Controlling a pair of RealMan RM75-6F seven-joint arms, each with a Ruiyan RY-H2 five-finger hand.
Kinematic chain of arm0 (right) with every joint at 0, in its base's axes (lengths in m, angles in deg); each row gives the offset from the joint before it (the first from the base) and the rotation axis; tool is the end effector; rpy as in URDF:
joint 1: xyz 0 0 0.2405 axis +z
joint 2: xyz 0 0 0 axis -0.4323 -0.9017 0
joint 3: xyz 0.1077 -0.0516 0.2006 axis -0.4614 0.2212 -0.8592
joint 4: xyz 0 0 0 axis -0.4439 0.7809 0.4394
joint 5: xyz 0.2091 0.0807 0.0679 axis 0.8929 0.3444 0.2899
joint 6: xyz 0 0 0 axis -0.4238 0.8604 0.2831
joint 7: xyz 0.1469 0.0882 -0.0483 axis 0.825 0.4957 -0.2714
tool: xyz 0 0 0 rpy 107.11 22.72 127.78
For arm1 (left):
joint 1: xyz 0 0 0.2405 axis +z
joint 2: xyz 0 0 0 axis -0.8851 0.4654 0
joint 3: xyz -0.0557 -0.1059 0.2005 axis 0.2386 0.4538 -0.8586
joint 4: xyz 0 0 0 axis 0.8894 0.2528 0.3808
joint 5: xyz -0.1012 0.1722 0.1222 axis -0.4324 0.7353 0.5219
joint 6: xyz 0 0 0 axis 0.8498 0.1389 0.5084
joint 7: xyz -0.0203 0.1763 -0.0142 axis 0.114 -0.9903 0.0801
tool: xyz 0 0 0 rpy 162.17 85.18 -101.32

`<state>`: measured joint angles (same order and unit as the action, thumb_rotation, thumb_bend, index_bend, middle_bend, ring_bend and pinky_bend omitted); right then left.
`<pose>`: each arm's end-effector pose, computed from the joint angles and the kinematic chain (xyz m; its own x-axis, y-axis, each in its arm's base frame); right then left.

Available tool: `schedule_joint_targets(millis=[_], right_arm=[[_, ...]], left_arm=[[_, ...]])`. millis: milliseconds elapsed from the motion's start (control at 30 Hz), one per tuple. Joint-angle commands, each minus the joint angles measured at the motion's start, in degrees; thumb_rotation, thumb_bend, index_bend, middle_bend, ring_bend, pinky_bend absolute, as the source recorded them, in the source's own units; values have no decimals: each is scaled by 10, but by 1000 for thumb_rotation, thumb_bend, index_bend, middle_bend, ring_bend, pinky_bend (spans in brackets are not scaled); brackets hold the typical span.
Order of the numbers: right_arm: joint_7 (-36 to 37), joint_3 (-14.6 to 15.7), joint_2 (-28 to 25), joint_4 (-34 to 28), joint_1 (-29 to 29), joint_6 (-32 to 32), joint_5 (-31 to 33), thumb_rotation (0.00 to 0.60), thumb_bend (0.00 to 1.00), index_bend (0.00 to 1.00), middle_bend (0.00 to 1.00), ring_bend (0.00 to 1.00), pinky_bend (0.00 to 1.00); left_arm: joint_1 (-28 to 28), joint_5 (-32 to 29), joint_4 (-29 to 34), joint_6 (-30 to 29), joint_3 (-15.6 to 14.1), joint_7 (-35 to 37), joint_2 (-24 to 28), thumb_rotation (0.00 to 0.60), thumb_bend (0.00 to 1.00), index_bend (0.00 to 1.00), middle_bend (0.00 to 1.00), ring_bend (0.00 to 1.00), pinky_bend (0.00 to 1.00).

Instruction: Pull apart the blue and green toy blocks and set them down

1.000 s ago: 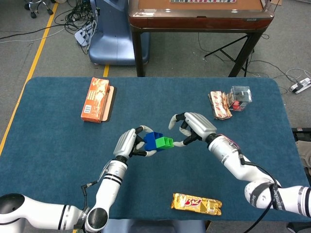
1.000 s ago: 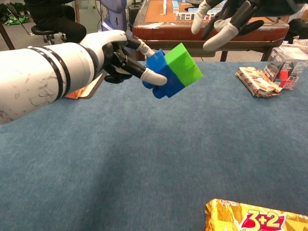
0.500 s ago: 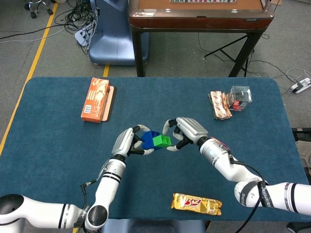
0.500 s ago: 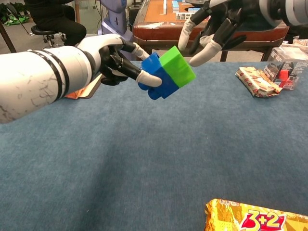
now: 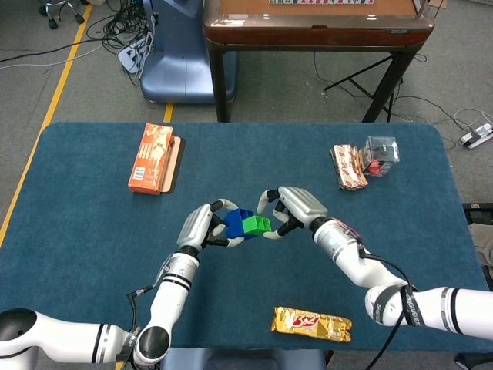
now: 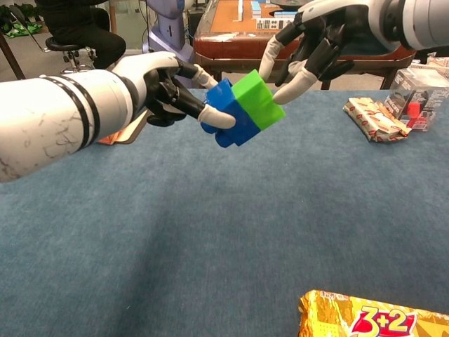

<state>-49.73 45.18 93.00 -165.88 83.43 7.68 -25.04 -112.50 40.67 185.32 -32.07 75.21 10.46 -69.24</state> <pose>-0.0420 -0.3622 0.0190 0.0184 -0.5874 0.8091 -0.9802 -0.1702 -0.1012 0.0152 0.3271 -0.0444 -0.2890 0.3575 0.8881 0.9529 0.0180 0.3029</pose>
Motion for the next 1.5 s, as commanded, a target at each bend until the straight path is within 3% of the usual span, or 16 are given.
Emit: schedule_joint_targets(millis=[33, 300, 733, 867, 1500], right_arm=[[0, 1, 3, 2, 2, -2, 1, 600, 0, 472, 1000, 1000, 1000], [-1, 5, 10, 9, 8, -9, 3, 600, 12, 513, 1000, 1000, 1000], [5, 7, 31, 23, 11, -2, 9, 600, 306, 662, 1000, 1000, 1000], [6, 8, 33, 24, 11, -1, 8, 600, 351, 717, 1000, 1000, 1000], [48, -2, 28, 32, -6, -32, -12, 600, 393, 816, 1000, 1000, 1000]], left_arm=[[0, -1, 0, 1, 1, 0, 0, 600, 162, 629, 1000, 870, 983], [1, -2, -2, 3, 0, 2, 0, 600, 162, 629, 1000, 870, 983], [3, 3, 2, 7, -4, 8, 1, 600, 162, 629, 1000, 870, 983], [4, 3, 2, 9, -4, 9, 2, 600, 162, 630, 1000, 870, 983], [7, 0, -9, 22, -1, 26, 3, 600, 162, 630, 1000, 870, 983]])
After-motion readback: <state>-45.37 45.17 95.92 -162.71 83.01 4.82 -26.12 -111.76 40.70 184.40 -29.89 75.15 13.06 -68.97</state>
